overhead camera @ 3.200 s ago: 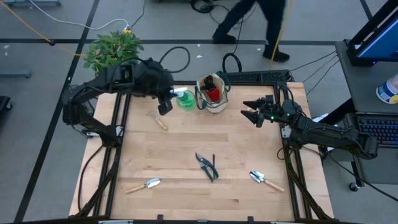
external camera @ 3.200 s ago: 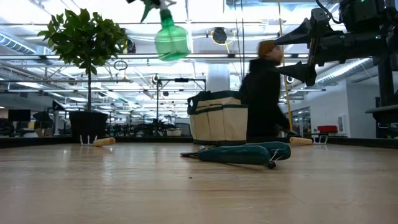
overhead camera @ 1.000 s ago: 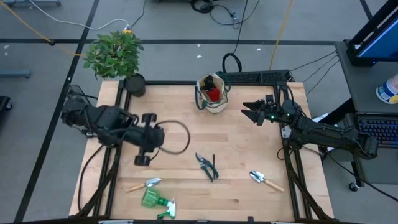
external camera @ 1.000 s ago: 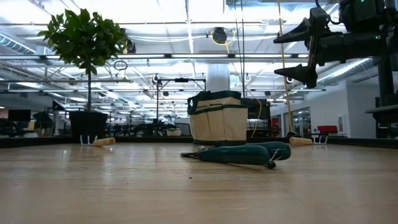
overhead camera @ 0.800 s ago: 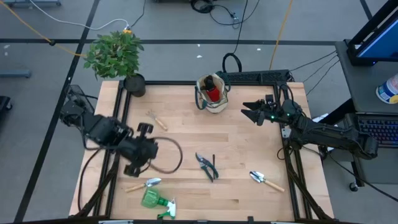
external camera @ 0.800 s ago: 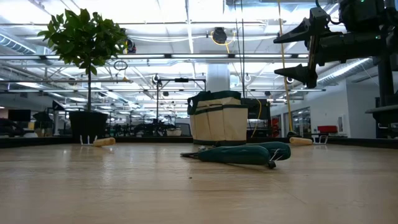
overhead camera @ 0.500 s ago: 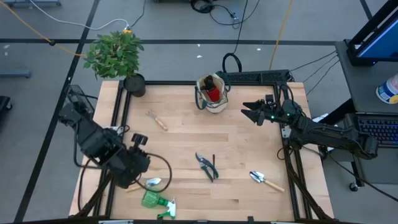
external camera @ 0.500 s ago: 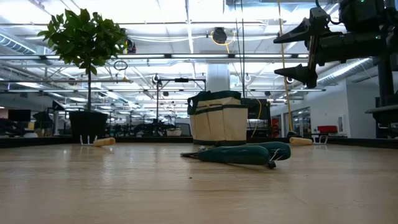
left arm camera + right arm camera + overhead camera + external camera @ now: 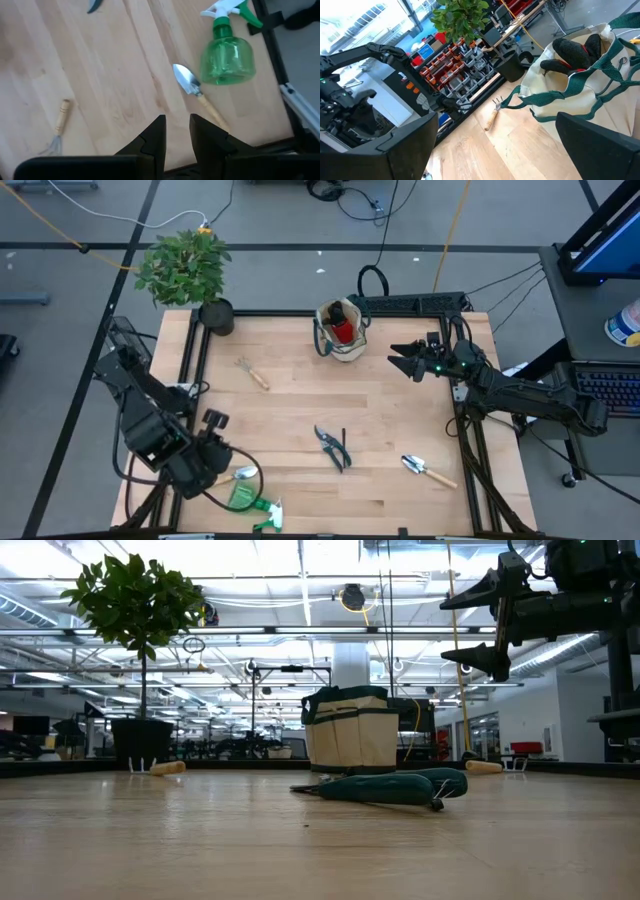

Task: Pick & Place Garden tools in Gardening bag
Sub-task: Put the spray bottle into the gardening bag

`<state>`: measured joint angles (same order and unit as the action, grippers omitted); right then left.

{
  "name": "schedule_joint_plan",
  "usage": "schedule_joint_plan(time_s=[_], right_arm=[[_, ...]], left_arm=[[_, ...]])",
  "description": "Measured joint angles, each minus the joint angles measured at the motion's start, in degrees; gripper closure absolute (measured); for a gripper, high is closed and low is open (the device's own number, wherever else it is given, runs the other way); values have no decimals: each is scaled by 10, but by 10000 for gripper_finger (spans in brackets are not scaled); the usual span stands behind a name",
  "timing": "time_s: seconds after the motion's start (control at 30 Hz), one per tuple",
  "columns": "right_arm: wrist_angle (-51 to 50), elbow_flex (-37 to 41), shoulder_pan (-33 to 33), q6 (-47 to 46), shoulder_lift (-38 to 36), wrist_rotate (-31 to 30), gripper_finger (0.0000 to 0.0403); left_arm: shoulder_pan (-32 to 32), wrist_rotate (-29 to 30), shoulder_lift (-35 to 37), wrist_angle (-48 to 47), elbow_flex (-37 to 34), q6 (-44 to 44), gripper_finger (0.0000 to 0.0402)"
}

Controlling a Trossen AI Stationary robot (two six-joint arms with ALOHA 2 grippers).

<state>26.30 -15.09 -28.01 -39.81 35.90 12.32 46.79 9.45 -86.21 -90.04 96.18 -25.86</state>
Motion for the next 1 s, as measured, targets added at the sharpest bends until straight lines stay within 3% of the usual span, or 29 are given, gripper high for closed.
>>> schedule_joint_plan(time_s=[0.7,1.0], right_arm=[[0,0,0,0,0,0,9],[0,0,0,0,0,0,9]], left_arm=[[19,-15,0,6,0,-66,308],[31,-13,0,117,-4,1,308]])
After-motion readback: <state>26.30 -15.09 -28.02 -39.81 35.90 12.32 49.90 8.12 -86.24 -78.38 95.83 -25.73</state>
